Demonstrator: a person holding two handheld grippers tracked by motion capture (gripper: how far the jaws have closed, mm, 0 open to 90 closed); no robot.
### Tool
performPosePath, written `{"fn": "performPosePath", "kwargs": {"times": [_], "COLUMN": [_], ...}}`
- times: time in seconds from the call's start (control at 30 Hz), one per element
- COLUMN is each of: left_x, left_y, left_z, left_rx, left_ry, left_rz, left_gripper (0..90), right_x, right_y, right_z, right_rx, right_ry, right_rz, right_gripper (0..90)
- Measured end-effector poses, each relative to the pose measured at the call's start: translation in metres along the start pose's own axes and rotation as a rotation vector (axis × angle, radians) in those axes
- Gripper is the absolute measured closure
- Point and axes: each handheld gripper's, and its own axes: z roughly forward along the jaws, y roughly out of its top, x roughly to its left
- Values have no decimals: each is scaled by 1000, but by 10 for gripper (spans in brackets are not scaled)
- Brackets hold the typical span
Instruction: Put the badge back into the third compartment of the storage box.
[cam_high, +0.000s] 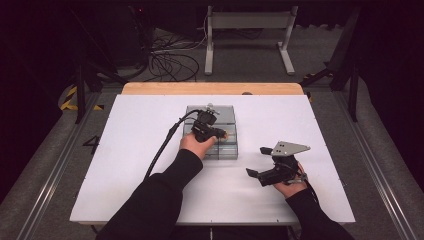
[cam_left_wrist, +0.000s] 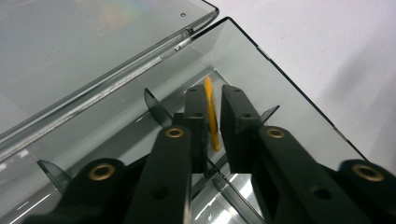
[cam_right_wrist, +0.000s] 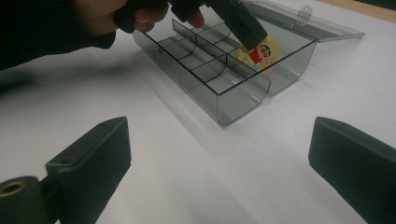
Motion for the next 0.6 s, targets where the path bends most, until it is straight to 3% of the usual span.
{"fn": "performPosePath", "kwargs": {"times": [0.2, 0.6], "left_x": [0, -7], "left_y": [1, 4], "left_z": [-4, -29], "left_rx": [-34, -140], "left_ry": [48, 54], "left_rz": [26, 94], "left_gripper": [661, 455], "right_x": [1, 1], "right_y": [0, 1], "right_z": [0, 0], "right_rx": [-4, -7], "right_ry": [6, 3], "right_rz": [-6, -7], "right_gripper": [62, 62]}}
